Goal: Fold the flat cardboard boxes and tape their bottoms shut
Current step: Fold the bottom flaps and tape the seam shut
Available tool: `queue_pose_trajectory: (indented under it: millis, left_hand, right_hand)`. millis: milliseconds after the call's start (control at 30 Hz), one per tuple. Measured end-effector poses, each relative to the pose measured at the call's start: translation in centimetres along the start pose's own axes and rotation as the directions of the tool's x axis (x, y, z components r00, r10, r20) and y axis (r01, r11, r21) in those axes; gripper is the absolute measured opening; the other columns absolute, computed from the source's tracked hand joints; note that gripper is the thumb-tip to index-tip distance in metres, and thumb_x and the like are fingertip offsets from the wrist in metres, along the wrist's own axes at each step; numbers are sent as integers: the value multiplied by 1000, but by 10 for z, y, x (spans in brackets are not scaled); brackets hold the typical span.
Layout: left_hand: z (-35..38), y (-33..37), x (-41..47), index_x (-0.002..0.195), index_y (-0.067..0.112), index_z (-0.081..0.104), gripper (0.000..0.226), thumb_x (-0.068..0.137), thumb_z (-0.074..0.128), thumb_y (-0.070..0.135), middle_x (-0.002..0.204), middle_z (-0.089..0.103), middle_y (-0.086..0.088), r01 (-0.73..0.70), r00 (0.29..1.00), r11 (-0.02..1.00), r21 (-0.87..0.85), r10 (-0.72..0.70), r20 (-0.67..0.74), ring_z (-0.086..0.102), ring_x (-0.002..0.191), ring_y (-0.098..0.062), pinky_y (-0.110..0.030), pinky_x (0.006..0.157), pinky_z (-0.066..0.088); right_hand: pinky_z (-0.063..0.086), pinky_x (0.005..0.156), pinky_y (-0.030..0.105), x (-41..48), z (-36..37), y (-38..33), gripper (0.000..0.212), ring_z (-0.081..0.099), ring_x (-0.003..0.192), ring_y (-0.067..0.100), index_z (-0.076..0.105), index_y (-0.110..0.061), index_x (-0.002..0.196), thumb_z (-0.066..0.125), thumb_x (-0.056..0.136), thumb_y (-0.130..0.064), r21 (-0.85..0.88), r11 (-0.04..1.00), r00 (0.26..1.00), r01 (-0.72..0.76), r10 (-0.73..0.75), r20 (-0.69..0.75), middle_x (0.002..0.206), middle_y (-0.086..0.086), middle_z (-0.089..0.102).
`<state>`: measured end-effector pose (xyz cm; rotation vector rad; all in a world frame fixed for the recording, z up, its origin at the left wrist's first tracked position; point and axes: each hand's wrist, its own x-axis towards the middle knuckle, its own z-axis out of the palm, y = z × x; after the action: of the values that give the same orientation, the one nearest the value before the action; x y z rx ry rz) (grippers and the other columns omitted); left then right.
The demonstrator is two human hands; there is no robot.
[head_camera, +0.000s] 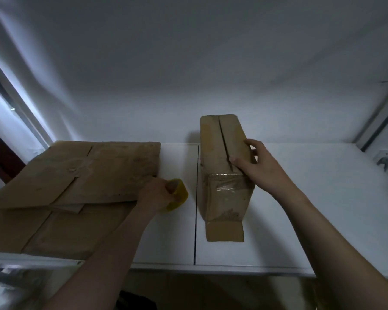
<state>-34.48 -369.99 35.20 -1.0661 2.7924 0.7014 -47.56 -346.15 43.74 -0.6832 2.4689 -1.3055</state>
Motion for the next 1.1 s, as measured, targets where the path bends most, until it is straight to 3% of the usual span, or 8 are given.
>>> queue_pose_trajectory:
  millis: [133,233,333,700,800,900,967,1100]
  left_hand:
    - [9,10,6,107,23,66,36,79,71,45,93,64,2,64,993,993,96,-73,96,64,91,-23,-39,85,56]
    - [-14,50,-3,126,24,63,28,102,54,37,119,66,4,-94,989,921,-379,41,-146,62,105,-17,-35,92,51]
    - [-34,98,-19,104,38,64,19,104,46,44,105,67,17,-202,979,666,-718,132,-152,63,93,-3,-29,83,54]
    - [-51,123,-33,149,33,39,75,88,72,4,132,56,17,-641,765,508,-576,360,-534,54,117,11,-16,89,53]
    - [-44,123,-33,150,44,31,75,94,67,9,122,48,13,-624,777,582,-521,391,-493,50,106,20,-6,84,48]
    - [-33,119,-32,132,49,46,40,100,59,28,125,53,15,-515,856,513,-687,352,-379,57,110,5,-28,94,54]
    - [-26,118,-34,116,38,55,17,101,52,46,122,61,10,-432,896,451,-781,310,-317,62,113,-13,-48,97,54]
    - [-19,118,-35,114,24,55,50,90,39,64,119,63,12,-289,942,335,-897,266,-204,64,112,-16,-41,82,59]
  right_hand:
    - [49,63,20,9,-5,5,89,61,91,0,20,-37,156,74,86,-48,167,982,990,-89,69,122,110,-16,53]
    - [54,59,22,16,-10,4,99,69,89,9,13,-33,159,76,85,-48,184,975,978,-123,88,189,116,-11,59]
    - [63,72,37,17,-12,3,81,74,87,12,33,-32,153,74,86,-49,193,976,978,-100,61,198,119,-8,67]
    - [58,73,23,-4,-32,-6,90,68,95,3,27,-57,144,83,81,-28,361,882,953,302,-277,-123,128,-21,54]
    - [58,89,36,-8,-36,-7,59,66,109,13,35,-60,137,64,85,-60,444,863,970,242,-218,-106,121,-14,60]
    - [58,89,43,-4,-39,1,45,66,110,21,50,-48,128,40,93,-73,545,834,996,90,-91,-24,124,-14,61]
    - [58,91,51,-1,-38,9,58,67,111,24,57,-41,127,29,92,-79,560,828,998,39,-61,21,129,-19,61]
    - [57,91,54,3,-31,16,81,68,111,22,61,-36,130,23,81,-88,545,838,998,-34,2,59,128,-12,66]
